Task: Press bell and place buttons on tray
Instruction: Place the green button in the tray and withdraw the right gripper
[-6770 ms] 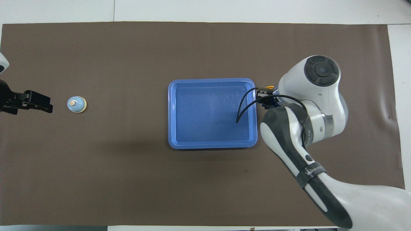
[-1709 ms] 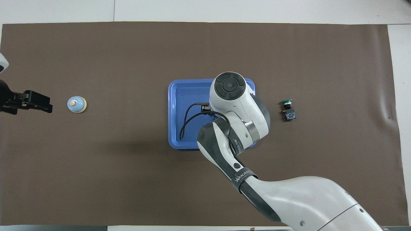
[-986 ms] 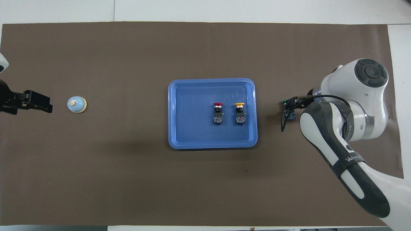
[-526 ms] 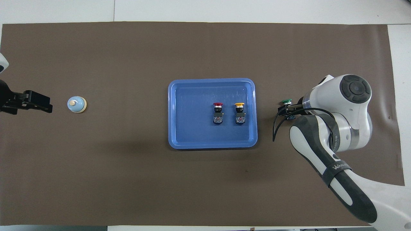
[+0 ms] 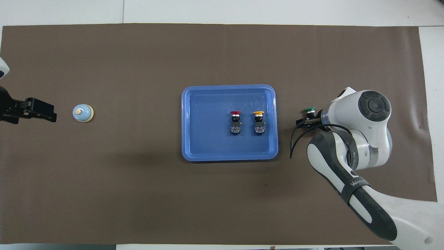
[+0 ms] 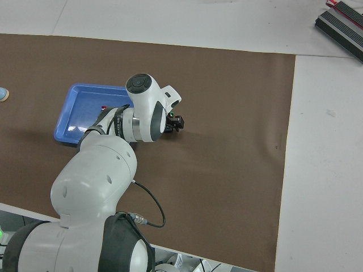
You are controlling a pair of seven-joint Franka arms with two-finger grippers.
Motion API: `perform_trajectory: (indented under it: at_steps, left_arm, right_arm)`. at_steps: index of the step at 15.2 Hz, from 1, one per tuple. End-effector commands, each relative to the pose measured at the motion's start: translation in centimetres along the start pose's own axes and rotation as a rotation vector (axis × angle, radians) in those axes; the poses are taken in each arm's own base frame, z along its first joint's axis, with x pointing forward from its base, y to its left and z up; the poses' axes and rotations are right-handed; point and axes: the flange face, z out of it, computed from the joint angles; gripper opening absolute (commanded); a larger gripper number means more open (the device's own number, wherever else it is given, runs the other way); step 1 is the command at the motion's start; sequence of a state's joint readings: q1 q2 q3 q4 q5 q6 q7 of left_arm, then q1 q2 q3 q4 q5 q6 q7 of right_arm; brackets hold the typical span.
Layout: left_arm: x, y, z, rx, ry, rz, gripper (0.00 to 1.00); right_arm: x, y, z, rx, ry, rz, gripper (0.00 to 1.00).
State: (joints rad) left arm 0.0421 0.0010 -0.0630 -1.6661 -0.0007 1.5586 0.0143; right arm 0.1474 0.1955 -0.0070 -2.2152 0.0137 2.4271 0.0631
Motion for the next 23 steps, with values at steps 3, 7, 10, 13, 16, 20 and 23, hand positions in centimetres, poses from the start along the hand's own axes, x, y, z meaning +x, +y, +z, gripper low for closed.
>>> perform_trajectory:
  at_steps: [3, 7, 10, 13, 16, 20, 23]
  left_arm:
    - [-0.3, -0.1, -0.3, 0.008, 0.015, -0.008, 1.0]
    - [-0.3, -0.1, -0.3, 0.008, 0.016, -0.008, 1.0]
    - [-0.3, -0.1, -0.2, 0.008, 0.015, -0.008, 1.0]
    - [-0.3, -0.1, -0.3, 0.008, 0.015, -0.008, 1.0]
    - [-0.3, -0.1, -0.3, 0.008, 0.015, -0.008, 1.0]
    - [-0.3, -0.1, -0.3, 0.008, 0.016, -0.008, 1.0]
    - [-0.3, -0.1, -0.3, 0.008, 0.015, -0.008, 1.0]
  right_arm:
    - [0.0, 0.2, -0.5, 0.006, 0.019, 0.01, 0.0]
    - [1.4, -1.9, -3.8, 0.019, 0.026, 0.045, 0.0]
    - [3.9, -9.6, -8.6, 0.037, 0.0, 0.123, 0.0]
    - [3.4, -18.8, -9.4, 0.061, 0.021, 0.147, 0.0]
    - [3.6, -27.4, -7.7, 0.071, 0.014, 0.222, 0.0]
    - [1.9, -33.2, -4.2, 0.066, 0.004, 0.233, 0.0]
    - [1.7, -33.8, -3.9, 0.079, 0.023, 0.241, 0.0]
